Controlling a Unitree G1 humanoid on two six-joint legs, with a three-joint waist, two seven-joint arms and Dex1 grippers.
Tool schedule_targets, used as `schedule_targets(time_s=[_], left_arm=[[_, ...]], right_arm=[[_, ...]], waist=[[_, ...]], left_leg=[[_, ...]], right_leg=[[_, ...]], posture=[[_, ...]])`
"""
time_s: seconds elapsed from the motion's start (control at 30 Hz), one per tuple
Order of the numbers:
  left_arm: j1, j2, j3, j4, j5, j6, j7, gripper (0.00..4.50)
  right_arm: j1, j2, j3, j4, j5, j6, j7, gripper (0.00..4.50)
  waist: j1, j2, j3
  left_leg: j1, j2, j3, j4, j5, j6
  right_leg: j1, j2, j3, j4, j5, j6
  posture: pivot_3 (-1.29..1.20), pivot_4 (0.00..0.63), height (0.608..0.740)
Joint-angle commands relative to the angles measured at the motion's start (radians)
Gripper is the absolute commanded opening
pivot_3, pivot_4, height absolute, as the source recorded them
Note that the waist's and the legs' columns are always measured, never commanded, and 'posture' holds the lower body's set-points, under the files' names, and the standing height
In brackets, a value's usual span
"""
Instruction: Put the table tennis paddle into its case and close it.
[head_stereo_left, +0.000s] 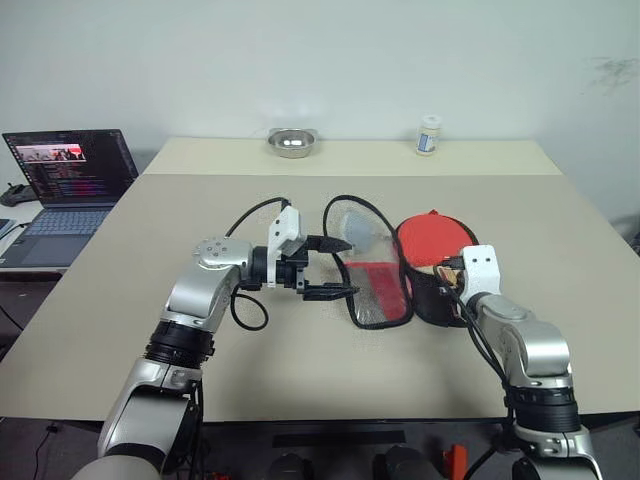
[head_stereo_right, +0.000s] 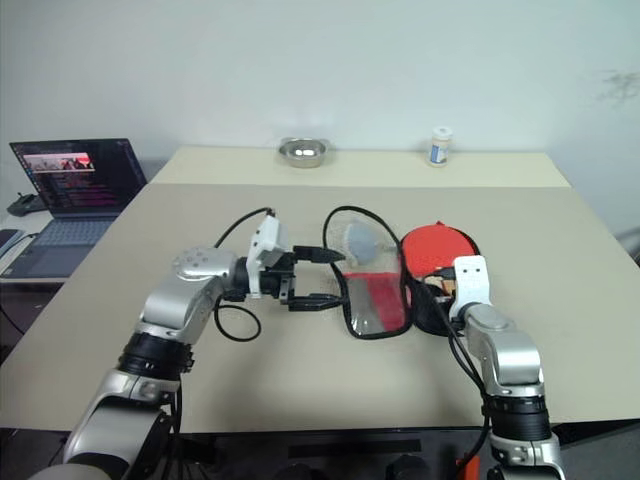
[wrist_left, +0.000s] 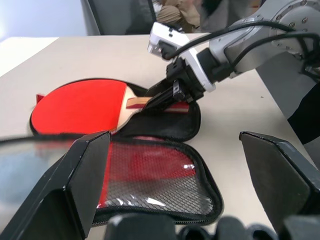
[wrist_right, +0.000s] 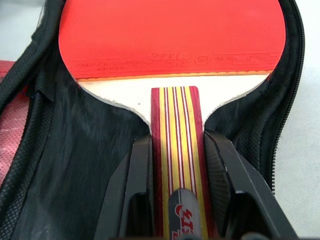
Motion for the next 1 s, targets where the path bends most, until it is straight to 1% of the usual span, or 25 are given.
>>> schedule_targets(time_s=[0.03, 0.27, 0.47, 0.53, 0.57, 0.67, 0.8, 0.83, 0.87, 1.0], left_arm=[[-0.006, 0.000, 0.014, -0.029, -0.014, -0.003, 0.003, 4.50], [-0.012, -0.006, 0.010, -0.012, -0.009, -0.015, -0.002, 4.50], [-0.020, -0.011, 0.005, 0.007, -0.002, -0.028, -0.010, 4.50], [-0.020, -0.011, 0.006, 0.010, -0.001, -0.030, -0.013, 4.50], [-0.020, -0.011, 0.006, 0.010, -0.001, -0.030, -0.014, 4.50], [-0.017, -0.008, 0.007, 0.011, -0.001, -0.025, -0.016, 4.50], [-0.010, 0.011, 0.015, 0.011, -0.001, -0.005, -0.012, 4.50], [-0.007, 0.017, 0.017, 0.010, -0.001, -0.001, -0.012, 4.50], [-0.002, 0.032, 0.022, 0.012, 0.002, 0.007, -0.010, 4.50], [0.005, 0.085, 0.039, 0.051, 0.005, 0.024, -0.016, 4.50]], right_arm=[[0.015, 0.017, 0.003, -0.064, 0.000, 0.031, -0.011, 1.04], [0.035, 0.075, -0.028, -0.131, 0.004, 0.089, -0.056, 1.04], [0.030, 0.092, -0.049, -0.088, -0.012, 0.053, -0.083, 1.04], [0.029, 0.097, -0.057, -0.087, -0.010, 0.047, -0.085, 1.75], [0.030, 0.099, -0.058, -0.090, -0.009, 0.047, -0.085, 1.94], [0.036, 0.104, -0.052, -0.120, 0.000, 0.058, -0.073, 2.98], [0.031, 0.061, -0.034, -0.213, 0.014, 0.089, -0.029, 4.39], [0.028, 0.050, -0.039, -0.237, 0.026, 0.100, -0.014, 4.45], [0.016, 0.021, -0.052, -0.289, 0.066, 0.129, 0.033, 4.45], [-0.024, -0.150, -0.139, -0.473, 0.260, 0.251, 0.254, 4.45]], waist=[[0.000, 0.000, 0.000], [0.000, 0.000, 0.000], [0.000, 0.000, 0.000], [0.000, 0.000, 0.000], [0.000, 0.000, 0.000], [0.000, 0.000, 0.000], [0.000, 0.000, 0.000], [0.000, 0.000, 0.000], [0.000, 0.000, 0.000], [0.000, 0.000, 0.001]], left_leg=[[0.000, 0.000, 0.000, 0.000, 0.000, 0.000], [0.000, 0.000, 0.000, 0.000, 0.000, 0.000], [0.000, 0.000, 0.000, 0.000, 0.000, 0.000], [0.000, 0.000, 0.000, 0.000, 0.000, 0.000], [0.000, 0.000, 0.000, 0.000, 0.000, 0.000], [0.000, 0.000, 0.000, 0.000, 0.000, 0.000], [-0.001, 0.000, 0.000, 0.000, 0.000, 0.000], [-0.001, 0.000, 0.000, 0.000, 0.000, 0.000], [-0.001, 0.000, 0.000, 0.000, 0.000, 0.000], [-0.001, 0.000, 0.000, 0.000, 0.000, 0.000]], right_leg=[[0.000, 0.000, 0.000, 0.000, 0.000, 0.000], [0.000, 0.000, 0.000, 0.000, 0.000, 0.000], [0.000, 0.000, 0.000, 0.000, 0.000, 0.000], [0.000, 0.000, 0.000, 0.000, 0.000, 0.000], [0.000, 0.000, 0.000, 0.000, 0.000, 0.000], [0.000, 0.000, 0.000, 0.000, 0.000, 0.000], [-0.001, 0.000, 0.000, 0.000, 0.000, 0.000], [-0.001, 0.000, 0.000, 0.000, 0.000, 0.000], [-0.001, 0.000, 0.000, 0.000, 0.000, 0.000], [-0.001, 0.000, -0.001, 0.000, 0.000, 0.000]], posture=[[0.00, 0.150, 0.740], [0.00, 0.150, 0.740], [0.00, 0.150, 0.740], [0.00, 0.150, 0.740], [0.00, 0.150, 0.740], [0.00, 0.150, 0.740], [0.00, 0.150, 0.740], [0.00, 0.150, 0.740], [0.00, 0.150, 0.740], [0.00, 0.150, 0.740]])
